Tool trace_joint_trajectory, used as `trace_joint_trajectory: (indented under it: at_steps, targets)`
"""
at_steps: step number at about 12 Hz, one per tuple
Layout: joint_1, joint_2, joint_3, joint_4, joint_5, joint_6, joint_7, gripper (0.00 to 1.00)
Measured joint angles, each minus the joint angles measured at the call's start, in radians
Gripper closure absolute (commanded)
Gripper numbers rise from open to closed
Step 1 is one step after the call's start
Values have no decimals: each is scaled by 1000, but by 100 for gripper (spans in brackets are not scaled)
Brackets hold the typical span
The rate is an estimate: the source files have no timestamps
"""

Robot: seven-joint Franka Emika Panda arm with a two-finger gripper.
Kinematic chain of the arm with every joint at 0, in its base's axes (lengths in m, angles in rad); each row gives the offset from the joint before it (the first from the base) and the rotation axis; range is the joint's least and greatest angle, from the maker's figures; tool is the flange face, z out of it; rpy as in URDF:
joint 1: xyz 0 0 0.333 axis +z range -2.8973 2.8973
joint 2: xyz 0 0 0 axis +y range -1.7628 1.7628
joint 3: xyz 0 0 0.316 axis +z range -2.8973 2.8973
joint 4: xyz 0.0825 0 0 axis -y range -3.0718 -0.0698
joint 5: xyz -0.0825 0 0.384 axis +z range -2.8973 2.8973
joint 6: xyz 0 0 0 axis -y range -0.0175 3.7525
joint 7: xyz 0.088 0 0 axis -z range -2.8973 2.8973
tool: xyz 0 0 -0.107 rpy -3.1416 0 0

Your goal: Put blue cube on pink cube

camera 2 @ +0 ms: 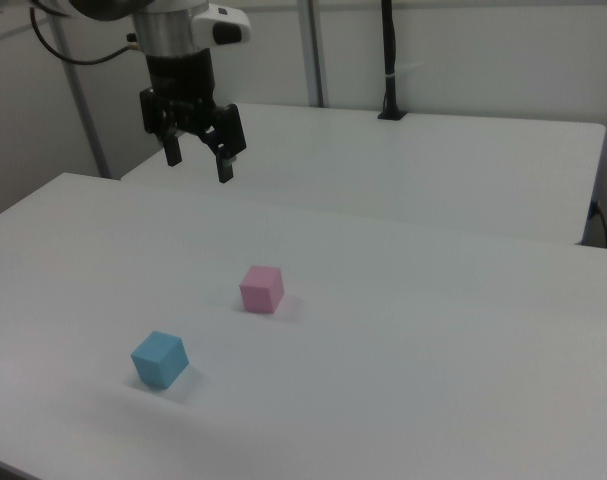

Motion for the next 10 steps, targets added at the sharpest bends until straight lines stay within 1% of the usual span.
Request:
trace_joint_trajectory:
  at_steps: [3, 5, 10]
  targets:
    - [-6, 1, 0, -5, 1, 29, 14, 0]
    - [-6, -2, 0, -29, 1, 36, 14, 0]
    - [0, -36, 10, -213, 1, 199, 14, 0]
